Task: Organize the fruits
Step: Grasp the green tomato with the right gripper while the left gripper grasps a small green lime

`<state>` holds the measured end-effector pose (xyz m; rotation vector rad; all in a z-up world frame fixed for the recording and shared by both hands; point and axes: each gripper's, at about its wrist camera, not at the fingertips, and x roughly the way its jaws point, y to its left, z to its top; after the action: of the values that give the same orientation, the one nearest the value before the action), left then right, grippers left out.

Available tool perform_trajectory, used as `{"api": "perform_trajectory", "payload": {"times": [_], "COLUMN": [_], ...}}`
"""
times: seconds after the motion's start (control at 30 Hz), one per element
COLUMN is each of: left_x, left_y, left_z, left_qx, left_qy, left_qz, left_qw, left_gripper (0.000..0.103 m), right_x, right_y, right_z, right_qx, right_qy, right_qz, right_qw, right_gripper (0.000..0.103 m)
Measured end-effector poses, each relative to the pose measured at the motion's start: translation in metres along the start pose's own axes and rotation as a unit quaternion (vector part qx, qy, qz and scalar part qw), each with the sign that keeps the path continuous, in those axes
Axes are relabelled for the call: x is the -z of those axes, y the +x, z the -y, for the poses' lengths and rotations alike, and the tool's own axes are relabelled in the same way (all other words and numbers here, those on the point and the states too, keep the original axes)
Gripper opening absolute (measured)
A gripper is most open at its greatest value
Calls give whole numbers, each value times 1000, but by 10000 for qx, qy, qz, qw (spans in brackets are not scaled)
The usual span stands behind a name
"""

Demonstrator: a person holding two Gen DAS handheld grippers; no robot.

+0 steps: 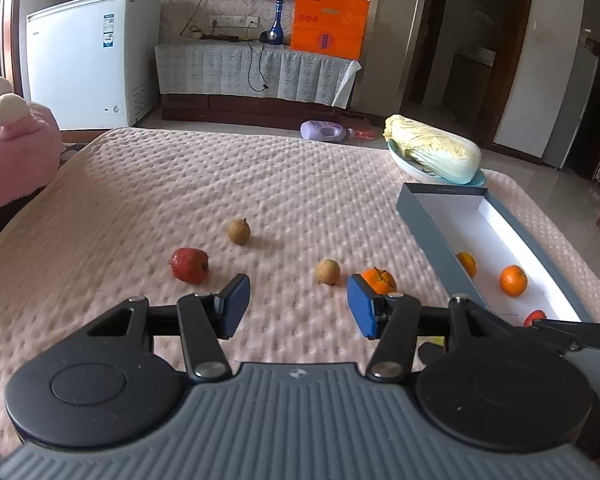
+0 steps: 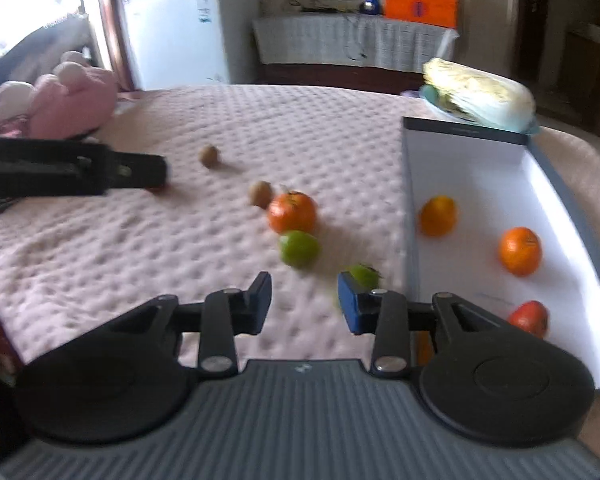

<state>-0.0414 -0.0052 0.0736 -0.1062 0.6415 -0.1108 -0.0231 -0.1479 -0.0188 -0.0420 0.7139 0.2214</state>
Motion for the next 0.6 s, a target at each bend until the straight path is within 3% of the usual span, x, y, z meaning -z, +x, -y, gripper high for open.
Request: {"api": "perform_trajectory", "payload": {"times": [0.17,0.33,0.43,0.53,0.6], "left_x": [-2,-3,-2,0,0], "left_y": [-5,-7,-5,-4,-2], "left_z": [-5,-9,-11,-12,-12], "left_qx": [116,148,129,91,67], "left_qy": [-73,-107,-66,-24,-7], "left_qz": [52,29,-29,-70,-89], "left_qw": [9999,9998,9999,9999,9999], "left_gripper": [60,60,60,60,60], "right_x": [0,-1,2,1,0], "right_y": [10,22,31,28,25], "right_z": [8,-6,-21,-19,-13], "right_qx": [357,675,927,841,773], "right_qy": [110,-318,-946,-924,-779], "right_qz": [-110,-177,-317,-315,-316], "right_qw": [9992,9971,9907,9917,9935], "right_gripper": [37,37,37,38,29]}}
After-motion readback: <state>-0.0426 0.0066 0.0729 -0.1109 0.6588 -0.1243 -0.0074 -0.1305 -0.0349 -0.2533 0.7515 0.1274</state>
